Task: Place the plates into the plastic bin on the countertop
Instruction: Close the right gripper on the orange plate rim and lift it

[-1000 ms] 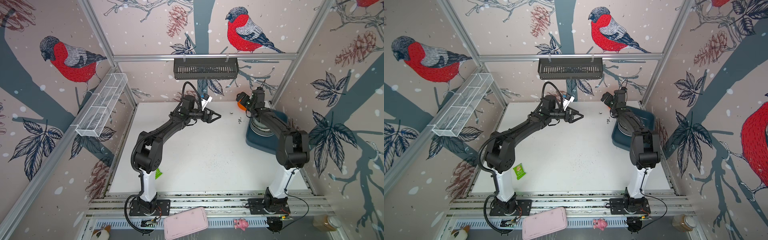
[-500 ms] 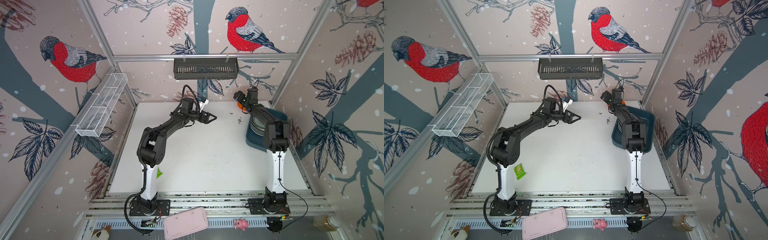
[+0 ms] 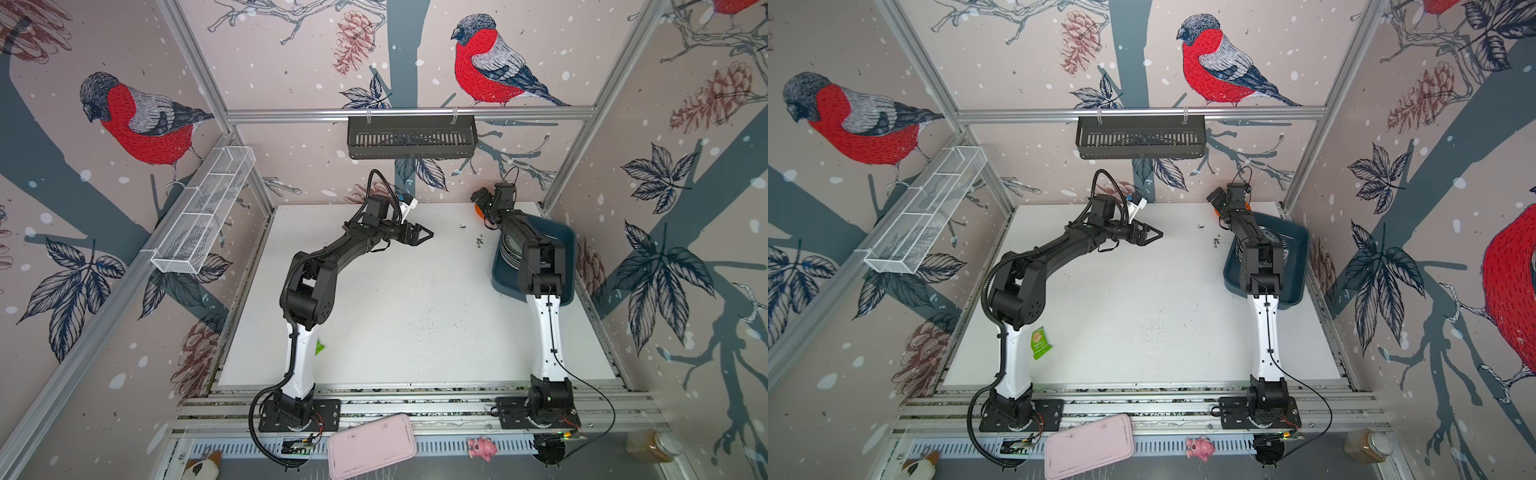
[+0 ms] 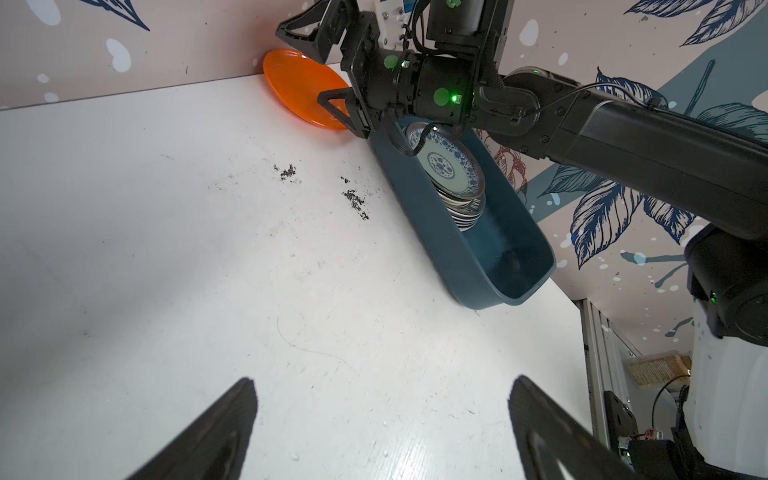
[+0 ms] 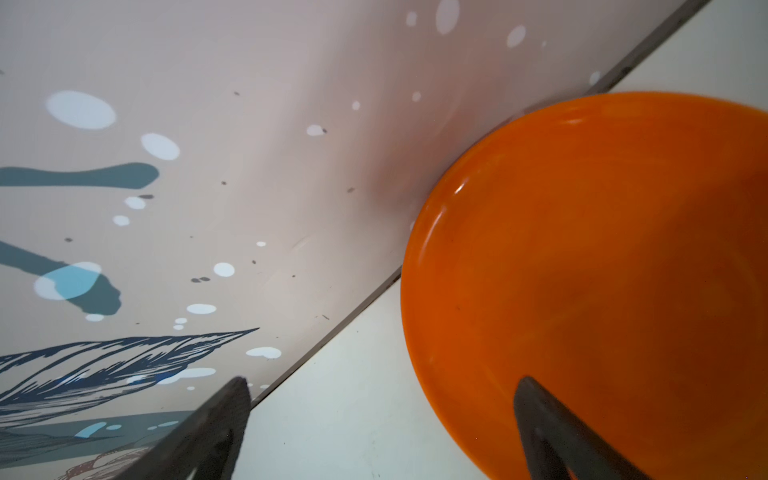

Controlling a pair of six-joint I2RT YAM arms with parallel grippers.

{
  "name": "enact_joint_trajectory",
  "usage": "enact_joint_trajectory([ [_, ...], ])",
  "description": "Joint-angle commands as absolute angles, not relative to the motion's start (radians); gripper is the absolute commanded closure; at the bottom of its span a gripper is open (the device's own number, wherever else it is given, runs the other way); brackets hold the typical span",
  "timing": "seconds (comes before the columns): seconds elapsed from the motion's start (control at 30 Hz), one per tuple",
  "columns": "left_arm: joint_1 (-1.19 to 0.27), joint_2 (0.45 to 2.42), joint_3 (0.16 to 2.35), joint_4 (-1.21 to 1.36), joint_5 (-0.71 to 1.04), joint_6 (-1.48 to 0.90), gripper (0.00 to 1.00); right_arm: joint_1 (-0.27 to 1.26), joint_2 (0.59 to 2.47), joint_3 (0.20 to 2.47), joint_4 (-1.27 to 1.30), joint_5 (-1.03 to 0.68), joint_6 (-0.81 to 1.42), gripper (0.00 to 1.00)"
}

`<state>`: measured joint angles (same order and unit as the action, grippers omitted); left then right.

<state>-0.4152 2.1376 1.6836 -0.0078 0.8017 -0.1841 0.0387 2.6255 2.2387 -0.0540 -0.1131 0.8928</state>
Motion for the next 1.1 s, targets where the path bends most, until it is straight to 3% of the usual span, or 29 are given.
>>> enact_joint_trajectory([
  [0.0,-0.414,2.124,1.68,0.002,0.797,-0.169,0.05,0.037,2.646,2.267,-0.089,-0.107,0.959,0.0],
  [0.5,-0.399,2.103,1.639,0.042,0.796,-0.194,0.05,0.081,2.697,2.31,-0.213,-0.138,0.964,0.0],
  [1.07,-0.308,1.997,1.5,0.144,0.795,-0.243,0.05,0.201,2.625,2.178,-0.213,-0.243,0.877,0.01],
])
